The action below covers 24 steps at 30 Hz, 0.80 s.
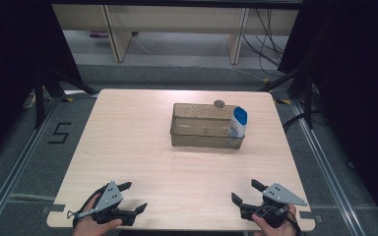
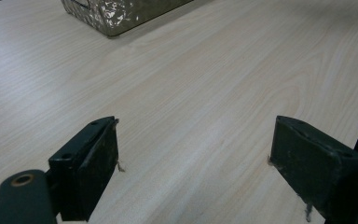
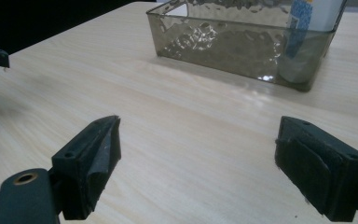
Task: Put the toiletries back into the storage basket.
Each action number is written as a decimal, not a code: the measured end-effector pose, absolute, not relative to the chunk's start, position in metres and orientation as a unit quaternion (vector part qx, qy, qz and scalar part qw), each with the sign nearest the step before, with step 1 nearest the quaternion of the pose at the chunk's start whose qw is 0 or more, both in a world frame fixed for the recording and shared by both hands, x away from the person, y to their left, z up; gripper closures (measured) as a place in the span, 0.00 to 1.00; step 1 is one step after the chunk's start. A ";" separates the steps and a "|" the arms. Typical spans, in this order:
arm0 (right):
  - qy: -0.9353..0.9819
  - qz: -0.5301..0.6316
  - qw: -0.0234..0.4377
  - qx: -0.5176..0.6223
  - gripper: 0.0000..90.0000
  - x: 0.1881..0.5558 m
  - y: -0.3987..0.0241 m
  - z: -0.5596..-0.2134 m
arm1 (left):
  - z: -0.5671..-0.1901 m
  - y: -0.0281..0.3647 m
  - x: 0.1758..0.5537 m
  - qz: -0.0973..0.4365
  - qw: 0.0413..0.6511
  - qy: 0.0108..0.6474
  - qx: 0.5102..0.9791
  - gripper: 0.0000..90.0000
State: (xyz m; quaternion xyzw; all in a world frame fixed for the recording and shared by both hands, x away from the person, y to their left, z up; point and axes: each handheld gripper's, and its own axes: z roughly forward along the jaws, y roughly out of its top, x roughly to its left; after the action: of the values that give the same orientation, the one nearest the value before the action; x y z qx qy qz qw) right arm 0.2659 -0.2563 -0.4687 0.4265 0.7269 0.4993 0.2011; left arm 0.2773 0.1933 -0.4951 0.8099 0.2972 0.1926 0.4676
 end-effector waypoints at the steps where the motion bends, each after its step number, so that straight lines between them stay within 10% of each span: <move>1: 0.722 0.500 0.192 0.438 0.17 0.263 -0.256 -0.469 | -0.495 0.193 0.277 0.192 0.468 0.297 0.810 0.16; 24: 0.727 0.485 0.202 0.442 0.17 0.245 -0.265 -0.473 | -0.496 0.193 0.278 0.189 0.469 0.294 0.811 0.16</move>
State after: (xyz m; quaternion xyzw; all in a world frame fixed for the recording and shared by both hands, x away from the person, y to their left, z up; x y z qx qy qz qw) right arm 0.2446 -0.2649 -0.4727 0.4418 0.7275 0.4846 0.2019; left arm 0.2780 0.1929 -0.4961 0.8113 0.2944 0.1886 0.4686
